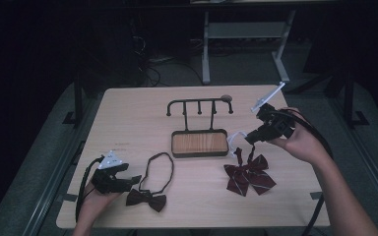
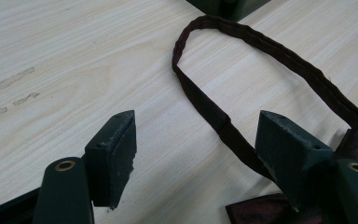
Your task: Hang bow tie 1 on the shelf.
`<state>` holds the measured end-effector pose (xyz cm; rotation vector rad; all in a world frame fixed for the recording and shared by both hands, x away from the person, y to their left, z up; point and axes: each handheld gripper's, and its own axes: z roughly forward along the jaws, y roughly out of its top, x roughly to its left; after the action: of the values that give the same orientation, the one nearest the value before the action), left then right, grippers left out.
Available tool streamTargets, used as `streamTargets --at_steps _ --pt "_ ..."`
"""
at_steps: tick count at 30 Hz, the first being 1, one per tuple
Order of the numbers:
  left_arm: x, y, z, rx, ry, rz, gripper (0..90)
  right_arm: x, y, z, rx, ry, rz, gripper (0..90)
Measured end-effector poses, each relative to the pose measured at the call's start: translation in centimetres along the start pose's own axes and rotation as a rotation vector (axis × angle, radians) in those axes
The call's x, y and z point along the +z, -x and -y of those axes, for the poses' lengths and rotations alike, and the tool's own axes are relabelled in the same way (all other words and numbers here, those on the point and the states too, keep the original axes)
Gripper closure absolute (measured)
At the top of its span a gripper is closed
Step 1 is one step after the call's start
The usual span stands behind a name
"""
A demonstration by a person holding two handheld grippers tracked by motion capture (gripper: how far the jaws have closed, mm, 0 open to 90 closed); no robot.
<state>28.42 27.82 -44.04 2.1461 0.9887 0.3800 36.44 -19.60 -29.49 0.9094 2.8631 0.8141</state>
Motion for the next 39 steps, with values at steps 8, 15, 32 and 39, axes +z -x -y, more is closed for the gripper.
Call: streamTargets --at_steps 8,15,32,39 --pt "0.0 0.0 0.0 0.001 -0.001 0.003 29.8 -0.6 -0.4 -1.1 -0.021 0.002 0.008 83.8" --pt "-0.1 0.0 0.0 -0.007 0.003 0.003 29.7 -1.2 -0.4 -2.0 -0.032 0.002 0.017 83.8" --pt "-0.2 0.0 -0.1 0.007 -0.002 -0.003 29.8 -2.1 -0.3 -3.5 -0.038 0.011 0.031 83.8" --pt "-0.2 0.1 -0.1 0.012 -0.003 -0.004 29.8 -1.8 0.8 -4.5 -0.016 -0.004 0.045 83.8"
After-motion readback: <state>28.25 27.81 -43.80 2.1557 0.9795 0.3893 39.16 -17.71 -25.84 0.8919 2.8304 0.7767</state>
